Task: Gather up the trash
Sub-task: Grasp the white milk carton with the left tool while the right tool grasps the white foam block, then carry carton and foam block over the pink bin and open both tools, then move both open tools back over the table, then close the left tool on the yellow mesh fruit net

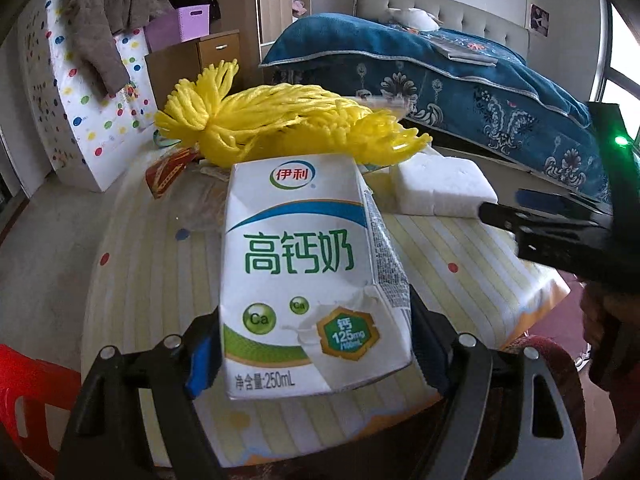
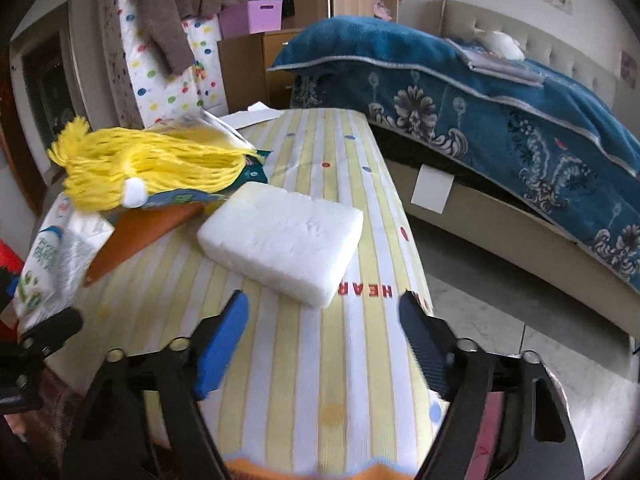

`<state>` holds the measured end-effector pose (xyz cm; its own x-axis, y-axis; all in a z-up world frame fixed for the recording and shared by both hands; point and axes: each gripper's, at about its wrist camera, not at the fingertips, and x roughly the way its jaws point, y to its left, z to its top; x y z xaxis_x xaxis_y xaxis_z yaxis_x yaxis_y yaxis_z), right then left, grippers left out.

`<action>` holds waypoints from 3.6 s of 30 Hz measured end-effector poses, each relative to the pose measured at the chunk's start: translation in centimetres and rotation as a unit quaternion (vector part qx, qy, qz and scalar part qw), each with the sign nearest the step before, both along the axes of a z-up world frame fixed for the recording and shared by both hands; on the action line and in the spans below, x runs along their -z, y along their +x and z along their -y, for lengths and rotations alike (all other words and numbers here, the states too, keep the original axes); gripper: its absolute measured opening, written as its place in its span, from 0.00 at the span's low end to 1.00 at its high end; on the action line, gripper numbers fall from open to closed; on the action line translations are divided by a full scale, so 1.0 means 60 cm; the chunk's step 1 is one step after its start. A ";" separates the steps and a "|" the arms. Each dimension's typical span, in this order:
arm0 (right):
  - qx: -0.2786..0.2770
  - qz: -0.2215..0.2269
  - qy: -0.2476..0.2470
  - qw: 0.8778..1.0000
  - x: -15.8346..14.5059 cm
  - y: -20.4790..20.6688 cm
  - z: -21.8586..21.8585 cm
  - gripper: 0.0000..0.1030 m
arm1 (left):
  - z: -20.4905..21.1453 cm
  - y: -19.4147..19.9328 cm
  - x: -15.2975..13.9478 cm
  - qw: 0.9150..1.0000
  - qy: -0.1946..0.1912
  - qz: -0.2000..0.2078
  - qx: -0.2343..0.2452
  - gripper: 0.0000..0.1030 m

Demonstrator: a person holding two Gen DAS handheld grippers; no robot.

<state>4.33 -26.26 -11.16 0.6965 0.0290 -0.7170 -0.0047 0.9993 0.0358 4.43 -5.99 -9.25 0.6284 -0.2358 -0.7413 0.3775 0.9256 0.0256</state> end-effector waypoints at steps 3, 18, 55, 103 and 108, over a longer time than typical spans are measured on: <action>-0.003 -0.002 0.002 1.000 0.008 0.019 0.003 0.61 | 0.009 0.000 0.003 1.000 0.001 0.000 0.007 0.75; -0.017 -0.008 0.012 1.000 -0.035 -0.084 -0.008 0.11 | 0.020 -0.071 0.007 0.999 0.002 -0.012 0.038 0.75; 0.292 -0.035 0.000 0.956 0.009 -0.375 0.354 0.39 | 0.503 -0.179 0.015 0.946 -0.003 0.024 0.324 0.89; -0.042 0.020 -0.018 0.999 -0.129 -0.050 -0.091 0.66 | -0.103 0.027 -0.115 0.995 -0.033 0.074 -0.052 0.93; -0.039 0.017 -0.005 0.999 -0.122 -0.019 -0.085 0.67 | -0.055 0.081 -0.127 0.997 -0.026 0.076 -0.015 0.93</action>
<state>3.18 -21.18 -3.87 0.7164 0.0760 -0.6935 -0.0828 0.9963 0.0236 9.27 -2.70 -1.65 0.7400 -0.2517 -0.6238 0.3458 0.9378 0.0318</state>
